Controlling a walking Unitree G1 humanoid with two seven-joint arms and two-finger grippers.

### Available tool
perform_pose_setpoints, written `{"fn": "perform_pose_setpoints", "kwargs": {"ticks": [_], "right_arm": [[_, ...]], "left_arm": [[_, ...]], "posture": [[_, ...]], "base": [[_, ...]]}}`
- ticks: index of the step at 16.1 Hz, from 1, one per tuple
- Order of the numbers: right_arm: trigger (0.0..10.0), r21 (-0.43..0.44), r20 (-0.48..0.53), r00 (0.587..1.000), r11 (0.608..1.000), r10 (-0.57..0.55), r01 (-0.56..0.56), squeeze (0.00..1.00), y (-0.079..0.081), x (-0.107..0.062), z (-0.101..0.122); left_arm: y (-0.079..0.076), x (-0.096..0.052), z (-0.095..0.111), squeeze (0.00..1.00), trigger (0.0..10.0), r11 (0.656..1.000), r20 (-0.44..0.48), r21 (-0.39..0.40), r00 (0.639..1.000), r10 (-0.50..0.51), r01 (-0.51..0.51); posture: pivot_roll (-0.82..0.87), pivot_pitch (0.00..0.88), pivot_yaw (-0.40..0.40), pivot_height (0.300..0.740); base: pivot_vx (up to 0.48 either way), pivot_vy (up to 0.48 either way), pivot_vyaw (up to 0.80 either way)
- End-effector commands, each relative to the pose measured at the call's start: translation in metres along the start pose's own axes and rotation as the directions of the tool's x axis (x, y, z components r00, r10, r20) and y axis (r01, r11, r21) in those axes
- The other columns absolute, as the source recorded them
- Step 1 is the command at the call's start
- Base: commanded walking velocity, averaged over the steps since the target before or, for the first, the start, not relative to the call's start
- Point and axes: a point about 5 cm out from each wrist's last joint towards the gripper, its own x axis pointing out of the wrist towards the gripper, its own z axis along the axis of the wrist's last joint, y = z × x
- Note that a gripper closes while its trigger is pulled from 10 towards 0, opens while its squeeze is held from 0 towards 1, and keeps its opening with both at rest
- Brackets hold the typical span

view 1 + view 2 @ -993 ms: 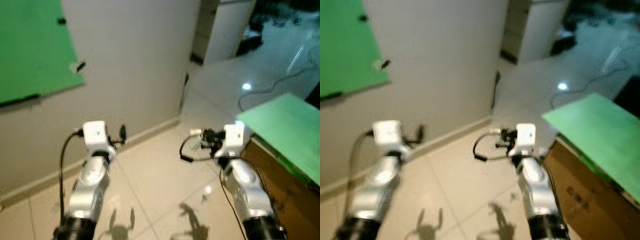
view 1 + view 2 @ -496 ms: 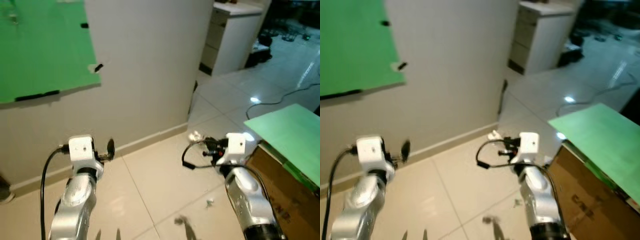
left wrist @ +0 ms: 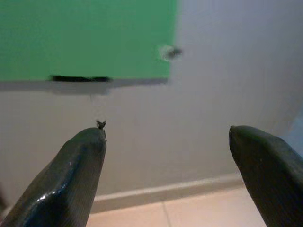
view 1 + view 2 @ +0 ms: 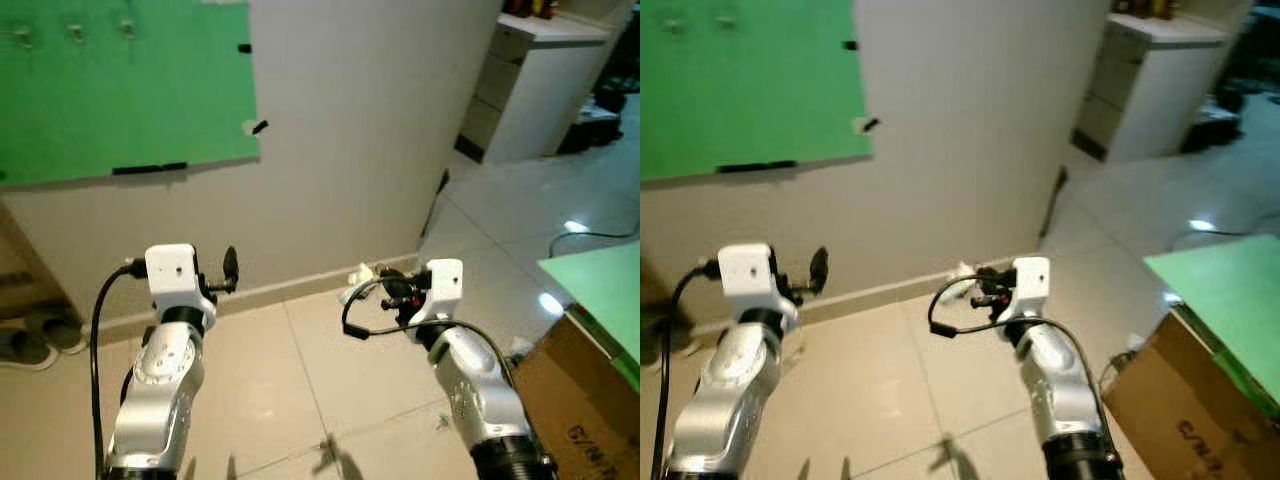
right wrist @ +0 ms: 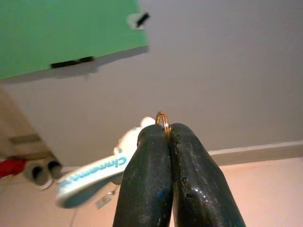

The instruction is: Hang keys on a hook

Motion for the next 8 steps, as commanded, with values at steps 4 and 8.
{"fn": "perform_pose_setpoints", "kwargs": {"ticks": [4, 8], "right_arm": [[0.0, -0.036, 0.062, 0.998, 0.999, -0.022, 0.024, 0.00, -0.0080, -0.0011, 0.0157], [0.0, -0.063, 0.078, 0.997, 0.998, -0.015, 0.020, 0.00, -0.0060, -0.0014, 0.0177]], "left_arm": [[0.0060, -0.0005, -0.0099, 0.00, 10.0, 0.999, -0.053, -0.024, 0.998, 0.046, -0.047], [0.0014, 0.0026, -0.0095, 0.00, 10.0, 0.999, -0.060, -0.024, 0.997, 0.042, -0.043]], "posture": [[0.13, 0.000, 0.007, 0.740], [0.11, 0.000, 0.020, 0.740]], "base": [[0.480, 0.000, 0.40], [0.480, 0.000, 0.76]]}}
